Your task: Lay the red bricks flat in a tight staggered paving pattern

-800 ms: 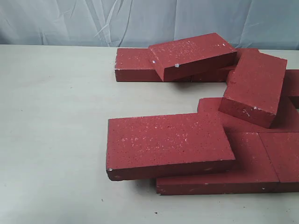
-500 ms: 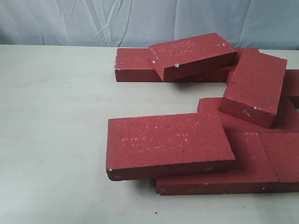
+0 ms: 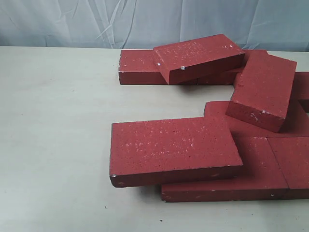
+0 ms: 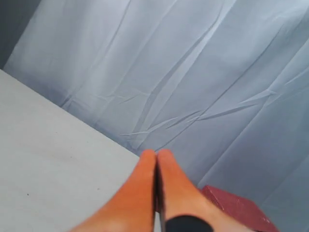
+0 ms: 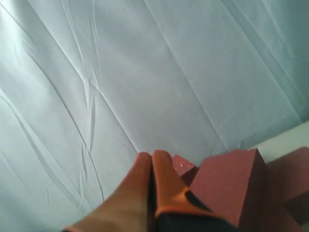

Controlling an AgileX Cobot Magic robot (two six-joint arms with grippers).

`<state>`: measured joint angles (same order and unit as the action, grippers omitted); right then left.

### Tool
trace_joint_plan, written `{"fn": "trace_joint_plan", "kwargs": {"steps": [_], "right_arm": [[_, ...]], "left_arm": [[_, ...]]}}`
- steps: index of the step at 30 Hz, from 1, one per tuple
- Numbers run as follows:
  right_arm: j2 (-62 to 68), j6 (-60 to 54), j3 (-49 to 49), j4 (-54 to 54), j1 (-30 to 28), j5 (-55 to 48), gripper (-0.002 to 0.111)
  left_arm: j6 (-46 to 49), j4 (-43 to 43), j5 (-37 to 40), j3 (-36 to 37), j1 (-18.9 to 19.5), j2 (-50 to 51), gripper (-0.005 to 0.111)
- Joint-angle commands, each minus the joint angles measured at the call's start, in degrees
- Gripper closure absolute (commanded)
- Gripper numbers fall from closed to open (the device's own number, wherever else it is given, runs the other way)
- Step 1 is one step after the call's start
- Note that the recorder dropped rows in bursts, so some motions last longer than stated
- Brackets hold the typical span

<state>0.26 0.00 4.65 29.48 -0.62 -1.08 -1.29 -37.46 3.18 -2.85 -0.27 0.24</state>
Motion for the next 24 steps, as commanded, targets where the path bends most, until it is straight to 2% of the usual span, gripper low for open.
{"fn": "trace_joint_plan", "kwargs": {"steps": [1,5,9,12,16,19,22,24], "right_arm": [[2.68,-0.35,7.96,-5.91,0.09,-4.96,0.109],[11.37,-0.35,15.86,-11.15,0.09,-12.83,0.109],[26.03,-2.98,26.94,-17.61,0.09,-26.54,0.109],[34.73,-6.61,33.53,-17.39,0.09,-35.86,0.109],[47.09,-10.86,39.77,-17.14,0.09,-44.61,0.109],[58.26,-11.47,43.98,-17.64,0.09,-42.56,0.109],[68.1,-11.82,49.18,-17.64,-0.04,-42.2,0.109],[72.47,-11.82,52.03,-17.76,-0.04,-42.2,0.109]], "left_arm": [[0.32,7.88,8.0,-6.41,-0.49,2.62,0.107],[1.29,15.76,17.74,-14.57,-0.49,11.34,0.107],[12.05,15.03,30.91,-24.94,-0.49,25.79,0.107],[16.61,13.53,35.58,-29.85,-0.49,33.3,0.107],[25.22,5.87,40.05,-31.42,-2.07,41.03,0.107],[34.72,-3.16,40.92,-31.42,-5.11,45.06,0.107],[36.2,-6.13,40.4,-31.42,-6.8,47.86,0.107],[38.7,-11.76,40.33,-31.46,-7.38,49.29,0.107]]}}
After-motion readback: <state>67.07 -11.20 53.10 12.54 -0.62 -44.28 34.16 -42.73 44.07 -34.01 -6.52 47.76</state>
